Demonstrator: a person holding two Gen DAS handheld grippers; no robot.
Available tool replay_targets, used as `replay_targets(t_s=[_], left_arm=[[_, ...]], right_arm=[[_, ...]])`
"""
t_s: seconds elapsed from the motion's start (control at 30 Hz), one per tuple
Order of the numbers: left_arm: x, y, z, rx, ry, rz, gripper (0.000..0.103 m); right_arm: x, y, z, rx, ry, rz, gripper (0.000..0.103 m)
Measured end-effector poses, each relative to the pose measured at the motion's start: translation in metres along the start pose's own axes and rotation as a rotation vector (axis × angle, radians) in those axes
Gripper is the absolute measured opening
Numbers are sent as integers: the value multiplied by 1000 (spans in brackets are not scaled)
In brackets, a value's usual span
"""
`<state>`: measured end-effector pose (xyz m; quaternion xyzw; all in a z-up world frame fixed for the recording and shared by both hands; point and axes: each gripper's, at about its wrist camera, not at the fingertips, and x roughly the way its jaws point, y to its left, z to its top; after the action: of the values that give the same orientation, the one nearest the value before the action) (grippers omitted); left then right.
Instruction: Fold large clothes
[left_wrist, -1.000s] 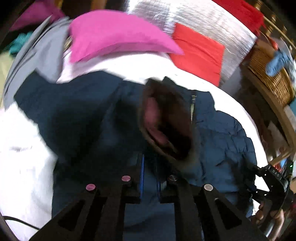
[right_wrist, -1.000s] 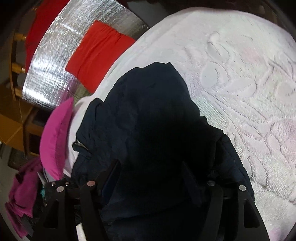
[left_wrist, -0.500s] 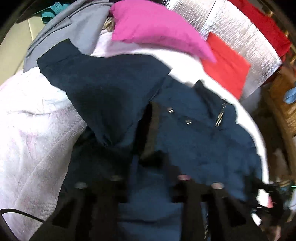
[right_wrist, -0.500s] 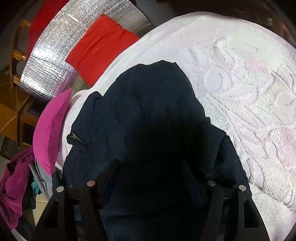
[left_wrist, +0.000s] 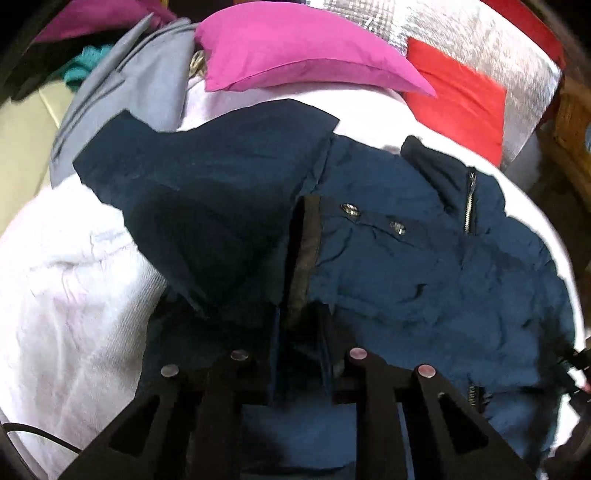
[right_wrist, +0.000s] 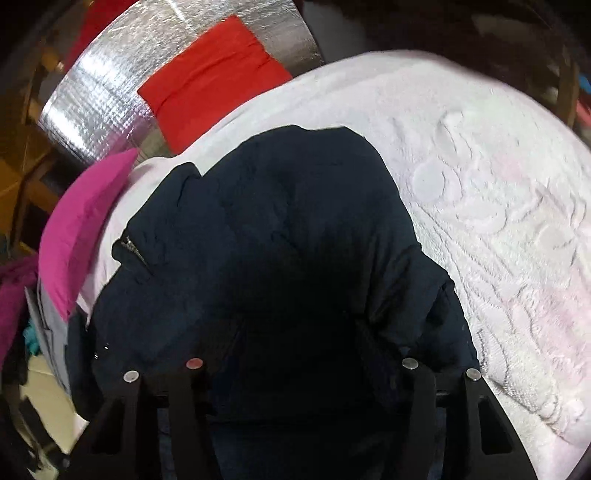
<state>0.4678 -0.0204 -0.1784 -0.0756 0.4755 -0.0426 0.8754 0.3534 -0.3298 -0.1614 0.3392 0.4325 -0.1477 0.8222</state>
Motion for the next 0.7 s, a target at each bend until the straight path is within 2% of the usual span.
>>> replay_targets(t_s=[0.13, 0.17, 0.23, 0.33, 0.4, 0.43, 0.53, 0.57, 0.6, 0.63, 0.7], left_arm=[[-13, 8, 2, -8, -23, -29, 22], [-16, 9, 2, -3, -28, -37, 25], [-14, 11, 0, 1, -16, -59, 40], [-7, 17, -2, -10, 26, -50, 46], [-9, 25, 0, -31, 41, -98, 46], [-15, 31, 3, -44, 42, -150, 46], [-46, 61, 11, -74, -17, -302, 52], [-55, 72, 14, -93, -49, -321, 63], [-63, 87, 17, -126, -89, -317, 78], [-68, 100, 20, -161, -122, -304, 83], [-73, 130, 25, -252, -180, -273, 84]], right_arm=[[-12, 4, -2, -7, -27, 56, 62], [-15, 6, -3, -15, -37, 68, 62], [-16, 9, -5, -29, -42, 62, 62], [2, 7, -7, -9, 25, 28, 61], [11, -1, -7, 22, 51, 47, 61], [11, -2, -6, 31, 52, 57, 61], [9, -9, -6, 58, 59, 78, 61], [10, -9, -5, 62, 62, 81, 61], [9, -10, -5, 69, 63, 85, 61], [8, -11, -5, 76, 65, 90, 62], [4, -12, -5, 95, 58, 104, 62]])
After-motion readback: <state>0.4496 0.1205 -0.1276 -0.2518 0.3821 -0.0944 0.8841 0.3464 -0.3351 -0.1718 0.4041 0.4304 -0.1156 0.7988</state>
